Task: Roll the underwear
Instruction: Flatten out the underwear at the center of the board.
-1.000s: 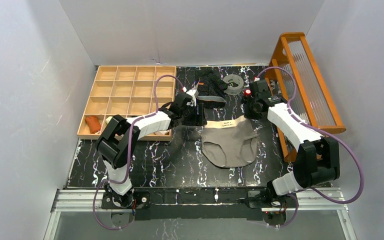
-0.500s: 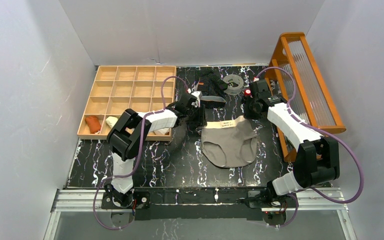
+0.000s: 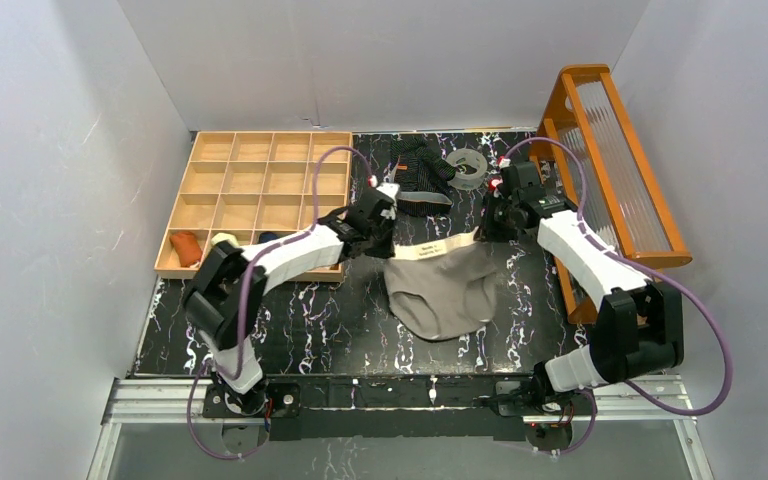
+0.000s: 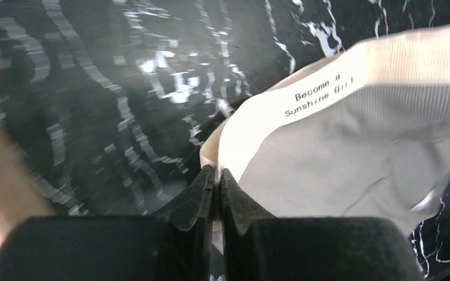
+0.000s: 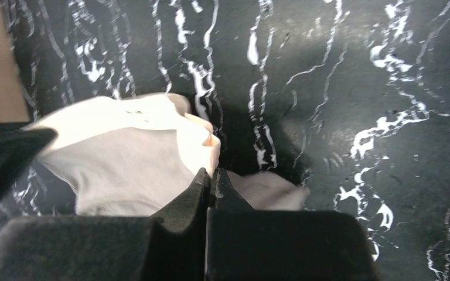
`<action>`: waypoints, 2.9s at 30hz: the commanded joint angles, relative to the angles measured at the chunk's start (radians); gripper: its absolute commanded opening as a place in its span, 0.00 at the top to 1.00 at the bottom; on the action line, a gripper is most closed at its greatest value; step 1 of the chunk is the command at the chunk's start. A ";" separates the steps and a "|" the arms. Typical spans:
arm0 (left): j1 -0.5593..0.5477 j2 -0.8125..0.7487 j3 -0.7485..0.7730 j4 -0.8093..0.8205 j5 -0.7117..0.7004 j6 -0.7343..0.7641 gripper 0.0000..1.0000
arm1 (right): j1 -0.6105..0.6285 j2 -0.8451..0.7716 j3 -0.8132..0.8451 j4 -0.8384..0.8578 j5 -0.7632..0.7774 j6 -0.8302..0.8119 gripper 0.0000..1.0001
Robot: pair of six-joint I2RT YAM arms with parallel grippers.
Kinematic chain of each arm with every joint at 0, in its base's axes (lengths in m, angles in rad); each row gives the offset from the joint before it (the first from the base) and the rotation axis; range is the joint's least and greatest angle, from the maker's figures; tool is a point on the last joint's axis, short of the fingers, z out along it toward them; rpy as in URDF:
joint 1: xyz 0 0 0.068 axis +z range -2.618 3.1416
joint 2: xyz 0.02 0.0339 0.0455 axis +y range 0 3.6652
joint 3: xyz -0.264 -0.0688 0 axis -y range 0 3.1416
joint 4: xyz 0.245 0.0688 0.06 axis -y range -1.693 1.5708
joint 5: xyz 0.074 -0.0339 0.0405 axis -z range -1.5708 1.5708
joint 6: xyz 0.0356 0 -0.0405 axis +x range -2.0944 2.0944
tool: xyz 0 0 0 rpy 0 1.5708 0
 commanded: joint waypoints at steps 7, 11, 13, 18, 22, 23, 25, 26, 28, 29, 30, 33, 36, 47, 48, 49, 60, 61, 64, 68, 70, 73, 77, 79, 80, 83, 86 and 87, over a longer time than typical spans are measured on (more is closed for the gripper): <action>0.006 -0.092 0.073 -0.355 -0.362 0.065 0.54 | -0.011 0.037 -0.020 0.029 0.252 0.105 0.99; 0.006 -0.122 0.062 -0.306 -0.336 0.058 0.48 | -0.012 0.090 0.016 0.040 0.264 0.109 0.99; 0.006 -0.156 0.032 -0.256 -0.279 0.070 0.44 | -0.012 0.100 0.018 0.061 0.269 0.092 0.98; 0.006 -0.180 -0.009 -0.234 -0.201 0.057 0.44 | -0.003 0.121 0.095 -0.014 0.258 0.057 0.73; 0.014 -0.248 -0.086 -0.180 -0.205 -0.014 0.45 | 0.044 0.025 0.071 0.083 0.069 0.048 0.50; 0.018 -0.267 -0.102 -0.176 -0.200 -0.030 0.45 | 0.072 0.013 0.062 0.105 0.045 0.047 0.45; 0.023 -0.317 -0.133 -0.161 -0.192 -0.054 0.45 | 0.111 0.013 0.055 0.169 -0.037 0.059 0.42; 0.025 -0.344 -0.151 -0.152 -0.190 -0.068 0.45 | 0.123 0.042 0.062 0.188 -0.096 0.060 0.42; 0.032 -0.407 -0.179 -0.147 -0.204 -0.086 0.45 | 0.153 0.113 0.100 0.207 -0.188 0.058 0.44; 0.038 -0.442 -0.192 -0.150 -0.214 -0.091 0.45 | 0.171 0.153 0.130 0.208 -0.212 0.048 0.45; 0.045 -0.474 -0.201 -0.157 -0.226 -0.095 0.45 | 0.190 0.190 0.159 0.215 -0.224 0.040 0.45; 0.070 -0.560 -0.227 -0.195 -0.238 -0.098 0.45 | 0.232 0.309 0.281 0.204 -0.255 0.019 0.45; 0.090 -0.631 -0.234 -0.243 -0.252 -0.092 0.45 | 0.253 0.433 0.420 0.124 -0.224 0.002 0.44; 0.114 -0.770 -0.280 -0.327 -0.314 -0.082 0.45 | 0.303 0.713 0.692 -0.102 -0.138 -0.024 0.43; 0.115 -0.772 -0.280 -0.334 -0.319 -0.078 0.45 | 0.306 0.717 0.689 -0.100 -0.141 -0.025 0.43; 0.116 -0.773 -0.278 -0.341 -0.326 -0.078 0.45 | 0.307 0.722 0.688 -0.097 -0.149 -0.027 0.44; 0.121 -0.763 -0.299 -0.330 -0.316 -0.082 0.45 | 0.320 0.736 0.691 -0.075 -0.256 -0.107 0.57; 0.120 -0.762 -0.300 -0.328 -0.313 -0.082 0.45 | 0.319 0.741 0.703 -0.083 -0.259 -0.111 0.57; 0.121 -0.764 -0.305 -0.324 -0.309 -0.084 0.45 | 0.321 0.773 0.743 -0.129 -0.306 -0.145 0.60; 0.121 -0.766 -0.313 -0.312 -0.302 -0.088 0.45 | 0.325 0.809 0.767 -0.166 -0.316 -0.187 0.61; 0.121 -0.766 -0.318 -0.306 -0.297 -0.089 0.45 | 0.327 0.818 0.780 -0.178 -0.297 -0.205 0.61; 0.121 -0.764 -0.318 -0.302 -0.291 -0.088 0.45 | 0.328 0.826 0.791 -0.190 -0.301 -0.210 0.64; 0.121 -0.764 -0.317 -0.304 -0.296 -0.082 0.46 | 0.332 0.824 0.795 -0.214 -0.335 -0.215 0.71; 0.121 -0.763 -0.318 -0.304 -0.297 -0.082 0.46 | 0.332 0.812 0.782 -0.192 -0.353 -0.210 0.83; 0.121 -0.762 -0.319 -0.301 -0.296 -0.083 0.46 | 0.332 0.805 0.768 -0.174 -0.364 -0.202 0.91; 0.121 -0.761 -0.323 -0.297 -0.288 -0.085 0.46 | 0.330 0.777 0.719 -0.086 -0.416 -0.186 0.98; 0.121 -0.763 -0.328 -0.295 -0.281 -0.087 0.46 | 0.323 0.730 0.617 0.099 -0.528 -0.167 0.97; 0.121 -0.767 -0.329 -0.293 -0.279 -0.088 0.46 | 0.319 0.728 0.596 0.145 -0.562 -0.161 0.95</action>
